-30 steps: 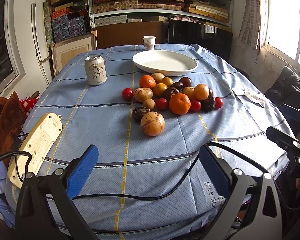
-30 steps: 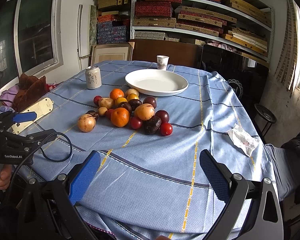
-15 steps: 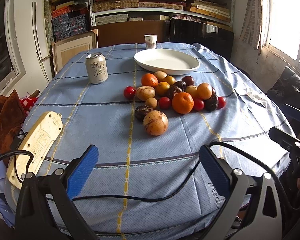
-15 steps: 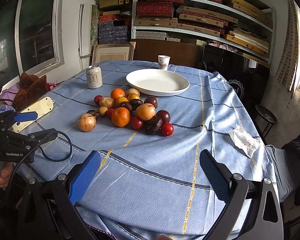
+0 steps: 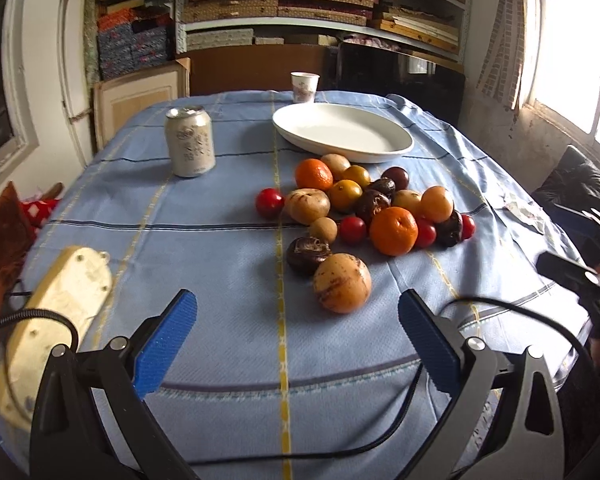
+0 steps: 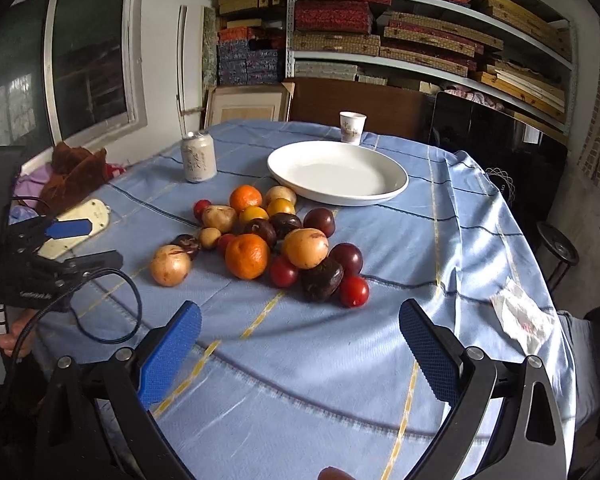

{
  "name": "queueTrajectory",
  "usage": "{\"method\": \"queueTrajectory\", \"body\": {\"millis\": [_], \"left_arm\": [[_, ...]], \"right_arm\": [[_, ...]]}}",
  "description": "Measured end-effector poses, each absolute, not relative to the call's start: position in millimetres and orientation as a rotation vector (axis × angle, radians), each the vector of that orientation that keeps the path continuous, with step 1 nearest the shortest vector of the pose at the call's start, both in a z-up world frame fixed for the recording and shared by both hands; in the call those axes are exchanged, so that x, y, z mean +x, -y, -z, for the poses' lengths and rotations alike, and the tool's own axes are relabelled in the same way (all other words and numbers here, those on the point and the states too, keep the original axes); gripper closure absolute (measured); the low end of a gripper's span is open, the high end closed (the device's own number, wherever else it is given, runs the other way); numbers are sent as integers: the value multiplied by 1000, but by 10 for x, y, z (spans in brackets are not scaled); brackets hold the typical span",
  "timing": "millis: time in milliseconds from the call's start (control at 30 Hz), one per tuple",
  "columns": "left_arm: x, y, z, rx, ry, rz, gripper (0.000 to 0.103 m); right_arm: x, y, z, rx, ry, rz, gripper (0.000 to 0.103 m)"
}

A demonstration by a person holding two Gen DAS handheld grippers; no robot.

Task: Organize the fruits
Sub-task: 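Grasp the large yellow potato with the right gripper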

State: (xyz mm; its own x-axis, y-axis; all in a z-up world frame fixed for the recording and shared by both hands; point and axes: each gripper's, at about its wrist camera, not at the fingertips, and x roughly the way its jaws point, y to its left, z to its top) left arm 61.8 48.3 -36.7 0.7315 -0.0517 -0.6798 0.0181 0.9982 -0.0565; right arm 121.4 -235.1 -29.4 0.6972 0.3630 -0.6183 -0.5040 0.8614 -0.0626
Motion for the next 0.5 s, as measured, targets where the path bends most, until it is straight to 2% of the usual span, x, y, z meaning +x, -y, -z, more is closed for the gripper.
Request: {"method": "queueTrajectory", "body": {"millis": [100,200,500], "left_arm": [[678,-497,431,-58,-746,86,5],[692,-540,486,-66,-730,133,6],[649,-656,387,-65,-683,178,6]], "right_arm": [[1488,2227,390,-270,-678,-493,34],[1725,2133,506,-298,-719,-492,45],[2137,1939,591,-300,-778,-543,47]]}}
